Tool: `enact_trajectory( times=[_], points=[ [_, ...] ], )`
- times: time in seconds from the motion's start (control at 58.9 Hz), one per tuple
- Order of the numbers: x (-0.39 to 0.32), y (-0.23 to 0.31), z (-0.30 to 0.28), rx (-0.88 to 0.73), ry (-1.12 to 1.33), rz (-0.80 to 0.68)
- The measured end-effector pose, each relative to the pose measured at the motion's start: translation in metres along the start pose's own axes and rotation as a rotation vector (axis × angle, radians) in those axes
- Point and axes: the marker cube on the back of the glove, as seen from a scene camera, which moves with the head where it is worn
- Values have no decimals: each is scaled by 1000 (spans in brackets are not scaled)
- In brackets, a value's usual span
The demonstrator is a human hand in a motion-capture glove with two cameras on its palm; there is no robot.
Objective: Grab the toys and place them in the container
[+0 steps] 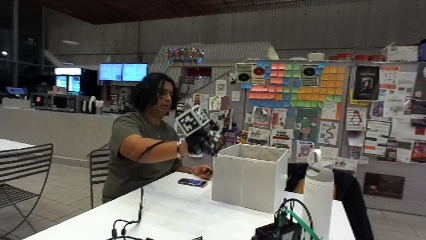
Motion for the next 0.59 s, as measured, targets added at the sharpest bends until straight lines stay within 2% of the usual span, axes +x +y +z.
enact_trajectory(
  times=[0.153, 0.204, 0.289, 0.475, 0.594],
  points=[
    [-76, -90, -71, 139, -121, -190],
    [-102, -114, -84, 137, -207, -149],
    [-141, -150, -85, 122, -199, -129],
    [-208, -200, -77, 90, -277, -32],
    [-200, -206, -54, 33, -162, -59]
  ],
)
